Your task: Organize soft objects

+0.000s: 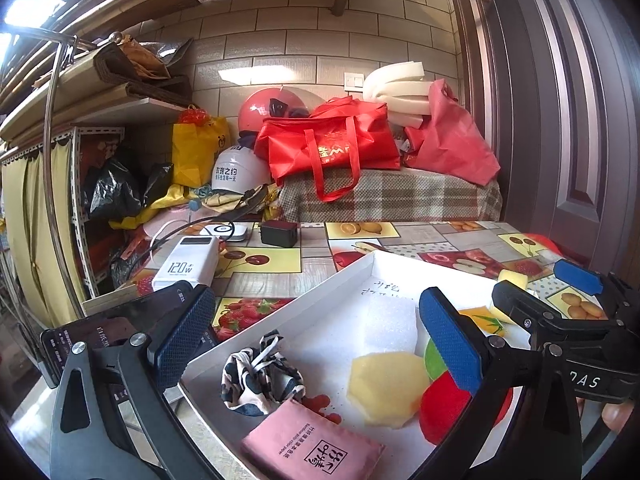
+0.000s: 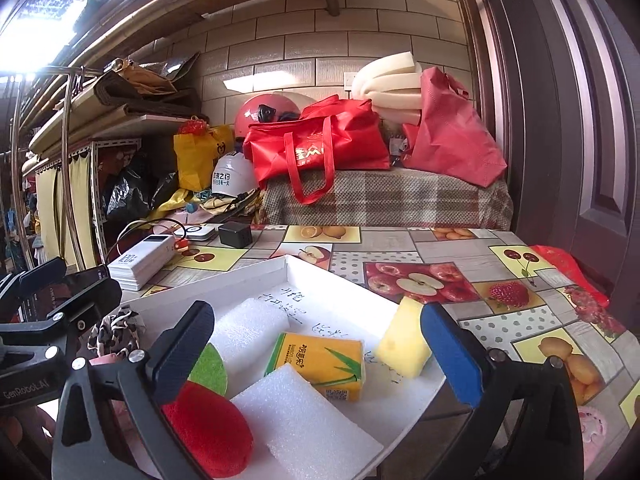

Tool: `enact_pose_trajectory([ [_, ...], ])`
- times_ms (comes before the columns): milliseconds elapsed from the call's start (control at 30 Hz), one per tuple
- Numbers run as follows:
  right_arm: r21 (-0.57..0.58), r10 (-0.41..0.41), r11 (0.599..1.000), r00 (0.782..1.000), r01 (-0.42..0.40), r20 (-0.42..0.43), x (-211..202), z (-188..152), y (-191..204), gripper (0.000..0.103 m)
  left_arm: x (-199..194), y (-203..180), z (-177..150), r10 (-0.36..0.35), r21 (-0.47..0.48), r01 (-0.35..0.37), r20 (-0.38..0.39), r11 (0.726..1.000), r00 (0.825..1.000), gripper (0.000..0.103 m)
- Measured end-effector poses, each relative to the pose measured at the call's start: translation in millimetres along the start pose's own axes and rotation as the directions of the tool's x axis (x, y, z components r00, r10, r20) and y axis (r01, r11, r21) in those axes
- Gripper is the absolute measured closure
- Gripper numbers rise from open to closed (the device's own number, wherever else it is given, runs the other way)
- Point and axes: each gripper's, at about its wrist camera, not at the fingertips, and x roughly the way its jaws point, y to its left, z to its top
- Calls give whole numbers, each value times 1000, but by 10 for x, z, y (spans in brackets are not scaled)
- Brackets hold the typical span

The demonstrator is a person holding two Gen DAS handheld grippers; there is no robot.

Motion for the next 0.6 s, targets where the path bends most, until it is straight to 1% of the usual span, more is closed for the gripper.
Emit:
enact_pose_trajectory([
  [33, 1, 0, 1000, 1000, 0, -1, -35, -11, 0, 0, -12, 4, -5, 0, -4, 0, -1, 1000, 1000, 0],
  [200, 1, 68, 998, 998, -68, -13, -343, -115, -17, 0, -152, -46, -57, -13, 0, 13, -12, 1000, 1000, 0],
  [367, -35, 98, 995, 995, -99, -15, -818, -280, -129, 0, -426, -308, -134, -95, 49, 95, -6, 994, 995, 0],
  [467, -4, 72, 997, 997, -72, -42, -1020, -355, -372, 0, -586, -542, -186, -180, 71, 182, -33, 981, 983, 0],
  [600, 58, -17, 998, 994, 23, -107, -1203, -446, -831, 0, -784, -938, -258, -299, 129, 307, -81, 943, 951, 0],
])
